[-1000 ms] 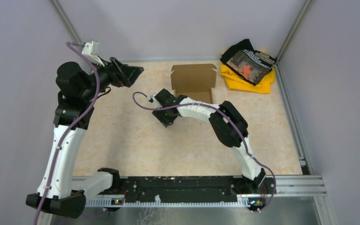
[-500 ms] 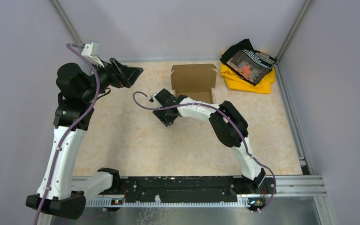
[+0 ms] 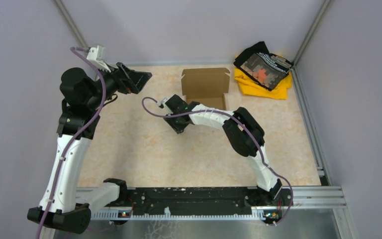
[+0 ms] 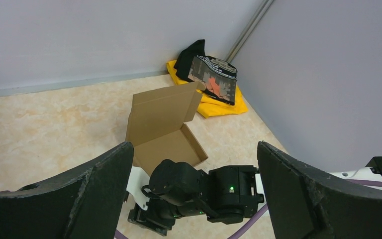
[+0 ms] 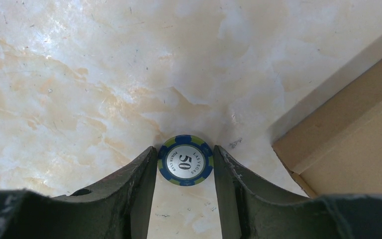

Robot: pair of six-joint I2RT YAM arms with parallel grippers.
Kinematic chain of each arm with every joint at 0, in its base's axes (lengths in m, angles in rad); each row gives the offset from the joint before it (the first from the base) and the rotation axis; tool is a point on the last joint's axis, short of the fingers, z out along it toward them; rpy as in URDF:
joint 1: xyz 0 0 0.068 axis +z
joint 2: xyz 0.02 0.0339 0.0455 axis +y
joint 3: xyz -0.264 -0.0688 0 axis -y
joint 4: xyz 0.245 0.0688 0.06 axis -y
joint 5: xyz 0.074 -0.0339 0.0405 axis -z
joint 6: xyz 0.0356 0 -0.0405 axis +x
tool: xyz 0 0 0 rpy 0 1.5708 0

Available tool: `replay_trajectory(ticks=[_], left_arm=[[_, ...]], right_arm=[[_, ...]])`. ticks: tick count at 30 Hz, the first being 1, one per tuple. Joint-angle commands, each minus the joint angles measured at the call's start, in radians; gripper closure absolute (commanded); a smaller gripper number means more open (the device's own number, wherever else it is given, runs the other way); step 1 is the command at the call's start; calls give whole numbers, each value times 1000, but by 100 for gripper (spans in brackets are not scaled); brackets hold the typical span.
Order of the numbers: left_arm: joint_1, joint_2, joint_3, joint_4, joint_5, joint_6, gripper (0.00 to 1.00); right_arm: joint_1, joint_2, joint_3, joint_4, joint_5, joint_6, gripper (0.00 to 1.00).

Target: Fold the paper box

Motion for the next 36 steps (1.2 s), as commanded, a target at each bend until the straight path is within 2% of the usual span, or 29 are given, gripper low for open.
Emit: replay_trajectory(ticks=[1,9,36], left_arm=[[-3,-16,-3,6,-9,16,1],[-3,-10,-14,14,-7,13,1],[-3,-8,-14,14,-14,16,1]], right_arm=[[-11,6,-56,-69,29,1,56],[-18,-32,-65,-54,26,7,62],[-19,-96,7,-86,52,-3,62]])
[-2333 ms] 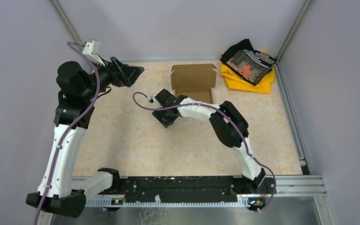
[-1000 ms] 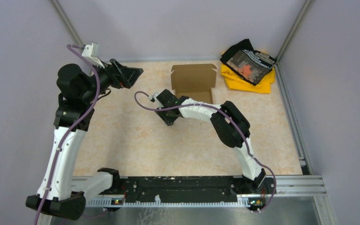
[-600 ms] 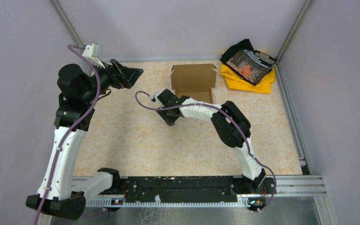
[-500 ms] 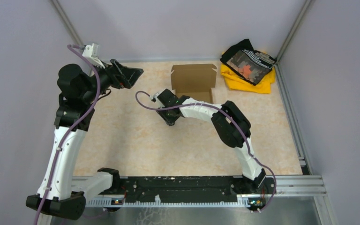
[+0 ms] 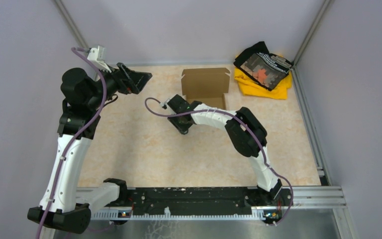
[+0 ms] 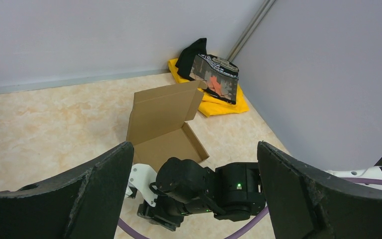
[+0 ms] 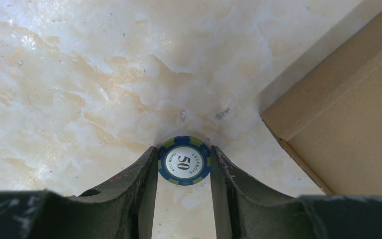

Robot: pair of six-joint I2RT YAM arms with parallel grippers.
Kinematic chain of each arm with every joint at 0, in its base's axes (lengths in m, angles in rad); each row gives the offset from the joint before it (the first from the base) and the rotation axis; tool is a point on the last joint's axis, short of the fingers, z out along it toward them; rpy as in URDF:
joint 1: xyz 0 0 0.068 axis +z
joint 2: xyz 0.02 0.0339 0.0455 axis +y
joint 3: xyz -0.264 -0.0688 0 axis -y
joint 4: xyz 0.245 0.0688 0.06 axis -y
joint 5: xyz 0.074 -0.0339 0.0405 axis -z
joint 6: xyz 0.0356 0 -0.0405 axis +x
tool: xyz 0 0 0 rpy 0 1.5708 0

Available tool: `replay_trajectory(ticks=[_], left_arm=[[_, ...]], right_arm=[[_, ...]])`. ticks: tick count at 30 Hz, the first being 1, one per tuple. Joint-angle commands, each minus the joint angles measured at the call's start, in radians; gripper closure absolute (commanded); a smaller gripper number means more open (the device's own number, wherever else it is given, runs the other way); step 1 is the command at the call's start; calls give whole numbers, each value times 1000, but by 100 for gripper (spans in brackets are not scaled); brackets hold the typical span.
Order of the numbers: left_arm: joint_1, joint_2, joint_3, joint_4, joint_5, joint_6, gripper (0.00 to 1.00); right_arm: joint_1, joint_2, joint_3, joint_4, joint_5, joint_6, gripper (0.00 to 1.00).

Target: Fold the paper box

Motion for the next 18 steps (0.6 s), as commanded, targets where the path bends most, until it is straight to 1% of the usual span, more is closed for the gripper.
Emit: replay_trajectory(ticks=[1,18], left_arm=[[-3,-7,-5,14,-9,15,1],[-3,-18,-3,9,-22,17,1]], right_arm=[[-10,-62,39,-35,28,-11,62],[-22,-110,53,-59,49,-18,61]])
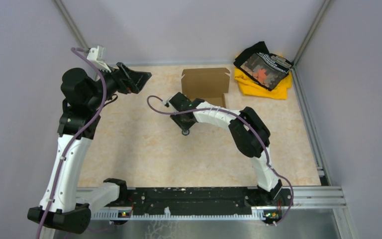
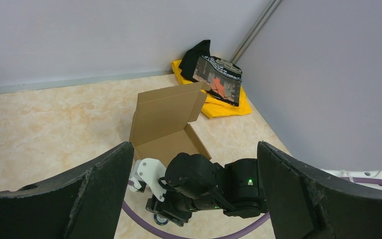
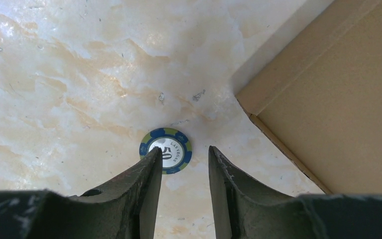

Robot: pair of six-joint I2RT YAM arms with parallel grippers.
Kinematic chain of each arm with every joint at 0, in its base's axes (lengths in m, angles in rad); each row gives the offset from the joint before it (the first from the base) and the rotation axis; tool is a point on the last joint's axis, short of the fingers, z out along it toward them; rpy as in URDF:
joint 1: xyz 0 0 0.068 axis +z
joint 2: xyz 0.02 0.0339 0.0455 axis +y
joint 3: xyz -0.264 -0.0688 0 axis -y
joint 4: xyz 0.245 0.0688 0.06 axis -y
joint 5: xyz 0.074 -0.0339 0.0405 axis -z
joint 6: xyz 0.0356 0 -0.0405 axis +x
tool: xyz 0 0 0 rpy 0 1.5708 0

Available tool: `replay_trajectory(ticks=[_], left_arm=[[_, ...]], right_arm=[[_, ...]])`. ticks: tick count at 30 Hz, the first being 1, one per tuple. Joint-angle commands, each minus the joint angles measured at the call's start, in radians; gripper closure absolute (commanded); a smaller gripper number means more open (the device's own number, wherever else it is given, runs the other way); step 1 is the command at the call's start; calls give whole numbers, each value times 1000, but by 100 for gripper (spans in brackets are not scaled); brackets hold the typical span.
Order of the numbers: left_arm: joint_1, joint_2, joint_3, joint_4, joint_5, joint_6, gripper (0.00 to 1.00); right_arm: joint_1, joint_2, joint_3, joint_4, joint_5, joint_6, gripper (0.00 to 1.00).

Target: Fold the paper box

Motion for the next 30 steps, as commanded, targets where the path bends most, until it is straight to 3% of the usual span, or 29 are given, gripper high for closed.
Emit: replay_trajectory(ticks=[1,8,30], left_arm=[[-3,-18,-3,9,-6,16,1],[-3,-21,-12,10,-6,17,1],[-3,-28,-26,11,-11,16,1]], right_arm=[[-9,-75,51,-8,11,-10,59],[-8,-87,-15,20,-65,-19,35],[7,-17,-34,52,-81,-18,37]])
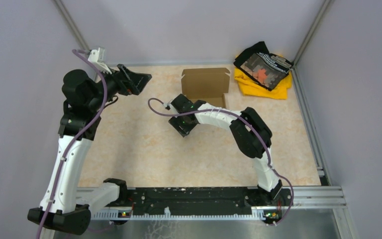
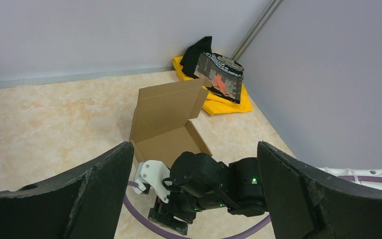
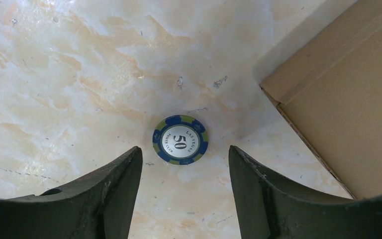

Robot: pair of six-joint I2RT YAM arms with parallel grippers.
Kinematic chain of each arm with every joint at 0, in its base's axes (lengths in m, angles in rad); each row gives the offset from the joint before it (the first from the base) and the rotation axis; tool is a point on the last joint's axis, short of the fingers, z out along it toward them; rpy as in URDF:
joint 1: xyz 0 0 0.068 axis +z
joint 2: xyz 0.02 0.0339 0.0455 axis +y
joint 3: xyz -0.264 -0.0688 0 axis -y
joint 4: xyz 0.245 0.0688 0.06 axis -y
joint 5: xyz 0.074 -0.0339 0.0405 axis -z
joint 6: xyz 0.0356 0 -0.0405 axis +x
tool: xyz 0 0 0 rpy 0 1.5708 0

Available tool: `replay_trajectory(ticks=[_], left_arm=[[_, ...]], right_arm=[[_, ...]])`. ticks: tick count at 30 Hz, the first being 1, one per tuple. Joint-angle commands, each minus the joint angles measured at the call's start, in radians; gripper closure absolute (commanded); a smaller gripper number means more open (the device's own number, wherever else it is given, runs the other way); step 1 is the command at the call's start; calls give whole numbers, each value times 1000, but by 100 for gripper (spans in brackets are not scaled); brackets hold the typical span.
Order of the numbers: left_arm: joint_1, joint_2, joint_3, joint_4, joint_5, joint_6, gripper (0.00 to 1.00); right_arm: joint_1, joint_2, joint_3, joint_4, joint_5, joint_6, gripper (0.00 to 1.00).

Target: Fold the paper box

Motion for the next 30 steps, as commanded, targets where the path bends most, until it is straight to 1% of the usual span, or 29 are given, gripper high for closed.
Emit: replay_trajectory(ticks=[1,6,12,18,20,27,30], left_arm=[[-3,-18,-3,10,-10,17,1],[-3,-17,-4,11,-9,18,1],[-3,-14,1,10,-11,20,1],[-3,-13,3,9,-10,20,1],[-3,-12,4,8,-10,20,1],[-3,-10,3,9,-8,20,1],[-3,-10,2,10,-6,19,1]], right_arm=[[7,13,24,36,-10,-9,36],[7,35,24,42,-10,-11,32],[7,56,39,47,-10,-11,32],[8,64,51,31,-10,-14,44],[8,63,49,27,-10,-15,47],[10,42,22,18,-10,-15,46],[10,31,9,18,-10,-15,48]])
